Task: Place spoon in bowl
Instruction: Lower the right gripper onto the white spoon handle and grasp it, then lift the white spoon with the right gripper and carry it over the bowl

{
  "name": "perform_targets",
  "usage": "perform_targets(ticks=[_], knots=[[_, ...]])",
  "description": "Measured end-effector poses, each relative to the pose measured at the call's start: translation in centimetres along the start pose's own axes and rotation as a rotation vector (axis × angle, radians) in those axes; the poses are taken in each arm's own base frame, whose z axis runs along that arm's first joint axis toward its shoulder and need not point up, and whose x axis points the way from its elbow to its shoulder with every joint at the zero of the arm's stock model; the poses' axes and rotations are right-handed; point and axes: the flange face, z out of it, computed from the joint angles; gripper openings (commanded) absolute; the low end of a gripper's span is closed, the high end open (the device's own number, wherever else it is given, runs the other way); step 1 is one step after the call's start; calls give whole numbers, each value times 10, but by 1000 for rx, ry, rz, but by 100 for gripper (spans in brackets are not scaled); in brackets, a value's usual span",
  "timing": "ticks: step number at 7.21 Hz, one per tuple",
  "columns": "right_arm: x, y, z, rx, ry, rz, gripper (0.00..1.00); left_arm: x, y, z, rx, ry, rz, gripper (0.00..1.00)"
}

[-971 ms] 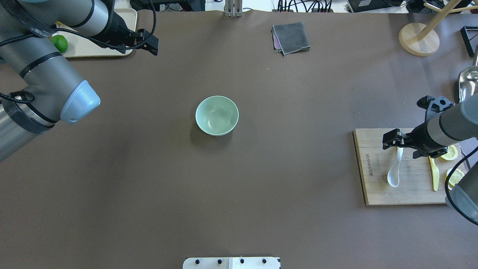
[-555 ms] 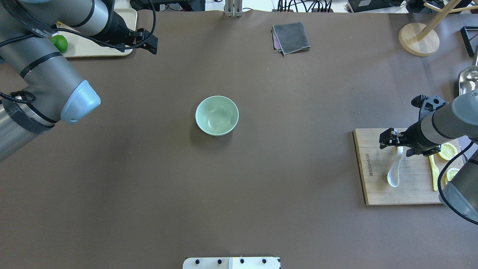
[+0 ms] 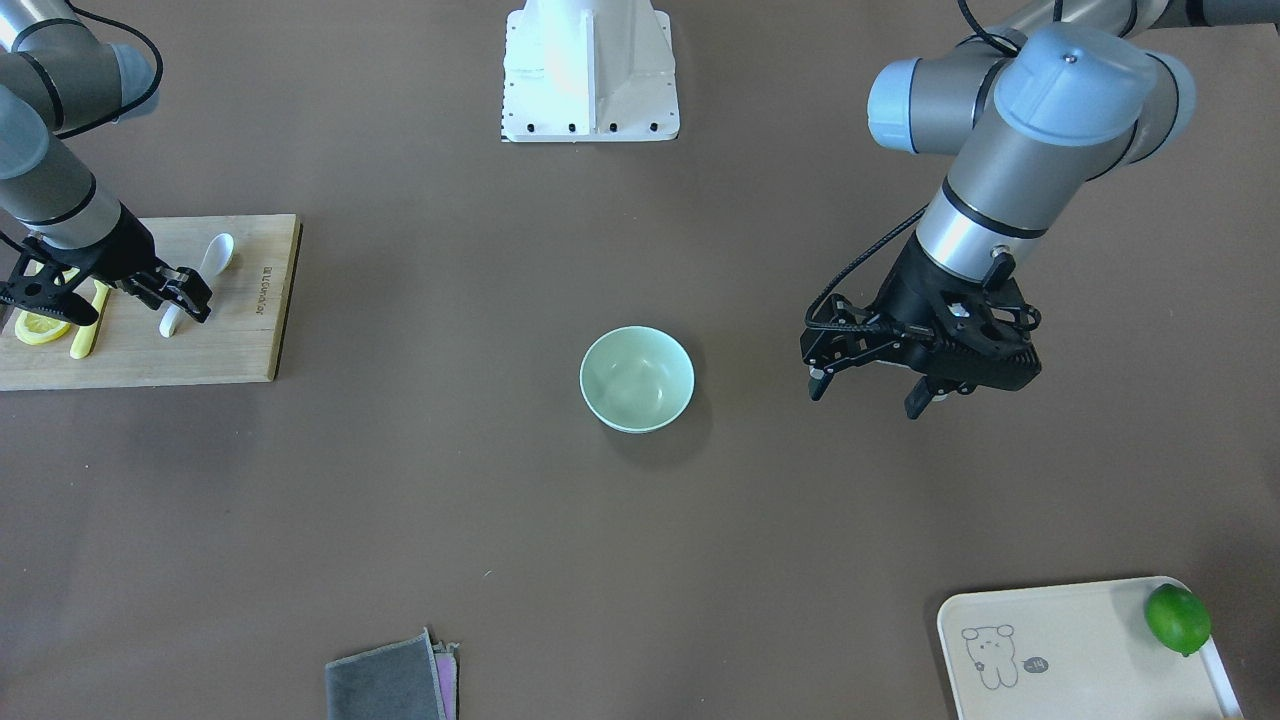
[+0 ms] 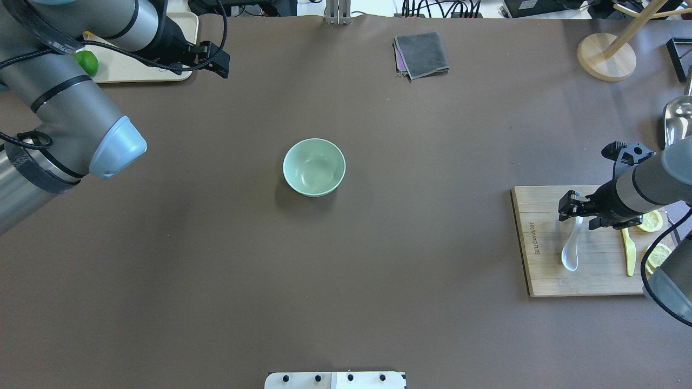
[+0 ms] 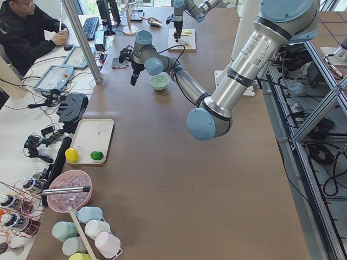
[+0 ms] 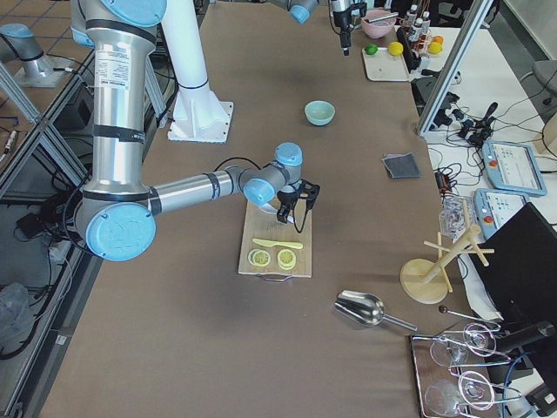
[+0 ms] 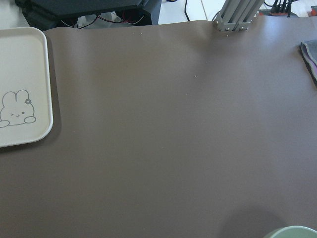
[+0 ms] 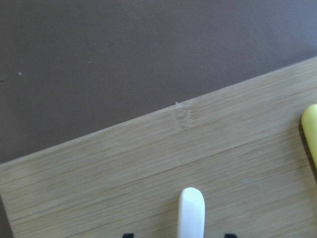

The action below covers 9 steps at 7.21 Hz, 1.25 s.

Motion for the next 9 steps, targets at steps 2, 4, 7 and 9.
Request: perform_targets(ticks=[2, 4, 7, 9], knots=[[12, 3, 3, 5, -17, -2, 10, 0, 0, 0, 0, 0, 0, 98], [12, 3, 3, 8, -24, 2, 0, 0, 0, 0, -1, 0, 0, 98], [-2, 6, -13, 8, -65, -11, 0, 0, -1, 0, 0, -1, -1, 98], [-19, -1, -58, -17, -159, -6, 0, -1, -1, 0, 0, 0, 0, 98]])
